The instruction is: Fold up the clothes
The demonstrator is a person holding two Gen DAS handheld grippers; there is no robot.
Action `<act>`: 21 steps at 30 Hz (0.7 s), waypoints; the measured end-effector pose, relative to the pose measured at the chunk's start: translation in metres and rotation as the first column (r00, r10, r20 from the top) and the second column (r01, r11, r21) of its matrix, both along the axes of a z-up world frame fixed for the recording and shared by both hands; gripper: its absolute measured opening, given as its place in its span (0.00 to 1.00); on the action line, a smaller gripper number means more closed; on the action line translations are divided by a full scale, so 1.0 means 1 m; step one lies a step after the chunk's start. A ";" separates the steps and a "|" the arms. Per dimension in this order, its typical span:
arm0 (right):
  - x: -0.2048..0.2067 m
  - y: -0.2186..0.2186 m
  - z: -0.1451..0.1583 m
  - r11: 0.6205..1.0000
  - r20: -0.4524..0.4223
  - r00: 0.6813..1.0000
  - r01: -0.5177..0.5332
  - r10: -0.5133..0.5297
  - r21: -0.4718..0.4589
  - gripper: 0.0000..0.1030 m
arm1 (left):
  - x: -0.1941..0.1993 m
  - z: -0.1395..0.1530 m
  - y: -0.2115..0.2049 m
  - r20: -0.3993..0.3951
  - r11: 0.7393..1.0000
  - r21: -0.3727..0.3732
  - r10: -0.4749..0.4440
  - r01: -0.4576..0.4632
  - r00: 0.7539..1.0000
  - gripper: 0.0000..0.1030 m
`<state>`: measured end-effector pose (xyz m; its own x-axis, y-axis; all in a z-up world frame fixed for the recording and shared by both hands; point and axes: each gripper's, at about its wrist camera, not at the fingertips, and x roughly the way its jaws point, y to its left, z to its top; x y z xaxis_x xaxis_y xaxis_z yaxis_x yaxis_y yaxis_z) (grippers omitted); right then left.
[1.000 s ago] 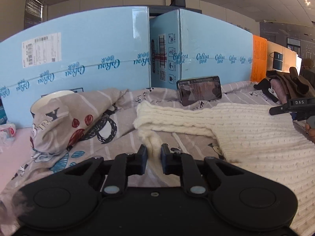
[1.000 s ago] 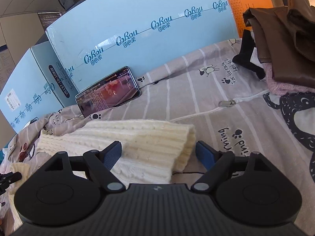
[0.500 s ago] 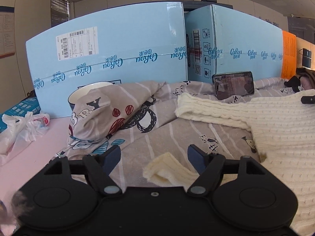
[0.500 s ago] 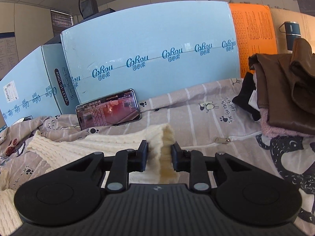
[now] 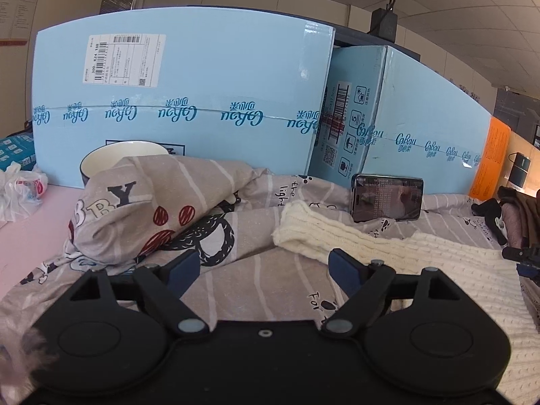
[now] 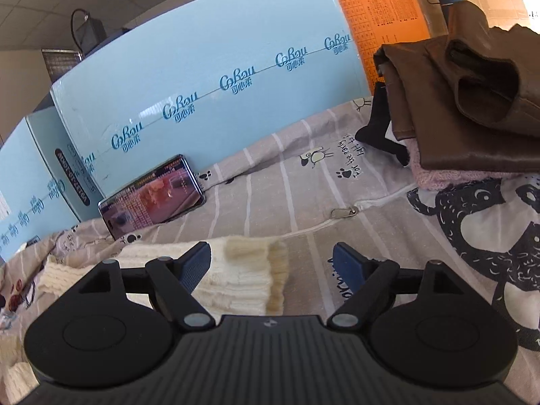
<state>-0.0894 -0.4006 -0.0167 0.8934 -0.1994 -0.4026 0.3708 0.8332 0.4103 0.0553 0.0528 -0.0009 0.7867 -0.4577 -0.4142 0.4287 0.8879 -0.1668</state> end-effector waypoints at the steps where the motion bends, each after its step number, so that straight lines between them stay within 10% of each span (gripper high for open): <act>1: -0.005 -0.001 0.001 1.000 0.029 1.000 0.010 -0.010 0.008 0.77 | -0.003 -0.001 0.008 -0.010 1.000 -0.017 0.019 -0.019 1.000 0.86; 7: -0.030 0.012 0.020 0.997 0.192 0.980 -0.054 0.062 -0.046 0.79 | -0.033 -0.005 0.053 -0.039 0.991 -0.105 0.080 -0.084 0.996 0.87; 12: -0.069 0.050 0.037 0.950 0.217 0.931 -0.259 0.293 -0.174 0.84 | -0.085 0.005 0.059 0.201 0.987 -0.023 -0.154 0.162 0.967 1.00; 21: -0.156 0.143 0.032 0.637 0.021 0.675 -0.685 0.738 -0.352 1.00 | -0.138 -0.002 0.022 0.285 0.858 0.196 -0.514 0.476 0.809 1.00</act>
